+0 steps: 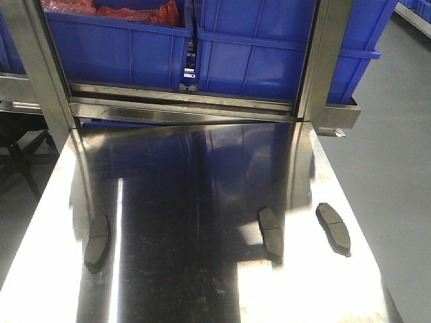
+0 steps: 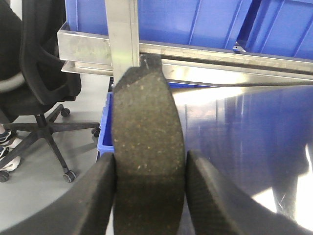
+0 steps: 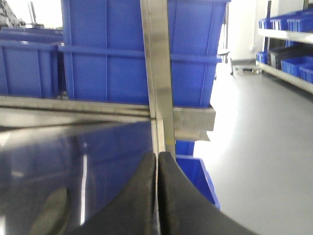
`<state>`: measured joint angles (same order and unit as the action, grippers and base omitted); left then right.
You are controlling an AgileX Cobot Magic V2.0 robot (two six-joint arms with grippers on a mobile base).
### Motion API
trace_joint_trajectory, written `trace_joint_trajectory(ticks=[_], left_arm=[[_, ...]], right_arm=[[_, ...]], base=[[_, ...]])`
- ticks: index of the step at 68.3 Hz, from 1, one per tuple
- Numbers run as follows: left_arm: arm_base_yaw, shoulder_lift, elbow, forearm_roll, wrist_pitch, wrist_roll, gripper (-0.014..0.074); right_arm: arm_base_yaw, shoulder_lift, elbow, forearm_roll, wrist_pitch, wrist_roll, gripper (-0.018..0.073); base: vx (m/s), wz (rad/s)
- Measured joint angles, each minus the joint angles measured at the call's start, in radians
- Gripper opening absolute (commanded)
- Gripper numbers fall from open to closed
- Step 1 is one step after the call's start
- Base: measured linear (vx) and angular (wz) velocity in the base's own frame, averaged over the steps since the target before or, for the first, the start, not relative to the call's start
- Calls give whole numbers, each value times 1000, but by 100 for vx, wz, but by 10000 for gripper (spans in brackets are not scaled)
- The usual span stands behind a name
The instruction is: Move and align brake pads A on conveyor
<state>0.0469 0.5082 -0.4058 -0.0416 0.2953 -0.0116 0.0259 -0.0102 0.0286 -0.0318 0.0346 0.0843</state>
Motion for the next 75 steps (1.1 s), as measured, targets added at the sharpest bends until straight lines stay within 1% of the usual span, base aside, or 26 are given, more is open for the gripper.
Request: trace_joint_trajectory(ticks=[5,9,13,21,28,36,41,45,50,58,59,66,68,75], left_arm=[[0,0,0,0,0,0,104],[0,0,0,0,0,0,104],[0,0,0,0,0,0,104],[0,0,0,0,0,0,104],[0,0,0,0,0,1,104],[0,0,0,0,0,1,104],[0,0,0,0,0,1,104],[0,0,0,0,0,1,104],[0,0,0,0,0,1,104],[0,0,0,0,0,1,104],[0,0,0,0,0,1,104],[0,0,0,0,0,1,104],[0,0,0,0,0,1,104],[0,0,0,0,0,1,104]], right_arm=[[0,0,-3,0,-11,0,-7],[0,6,-29,0,33,0,-6],[0,38,-93,0,77,0,-3],[0,162,-257,-3,180,-3,-3],[0,294,-397,-4,296,-12,-3],[0,405,-468,-6,369,-17,4],[0,444,-469,-7,385,-19,36],[0,461,-469,-7,398,-20,94],[0,465,-469,-7,401,-20,212],[0,465,-469,-7,401,-20,473],[0,465,-469,-7,401,-20,518],[0,465,-469,-8,401,-20,698],[0,465,-469,-7,400,-20,729],[0,479,-474,-7,394,-20,724]], base=[[0,0],[0,0],[0,0],[0,0],[0,0],[0,0],[0,0],[0,0],[0,0],[0,0],[0,0],[0,0],[0,0],[0,0]])
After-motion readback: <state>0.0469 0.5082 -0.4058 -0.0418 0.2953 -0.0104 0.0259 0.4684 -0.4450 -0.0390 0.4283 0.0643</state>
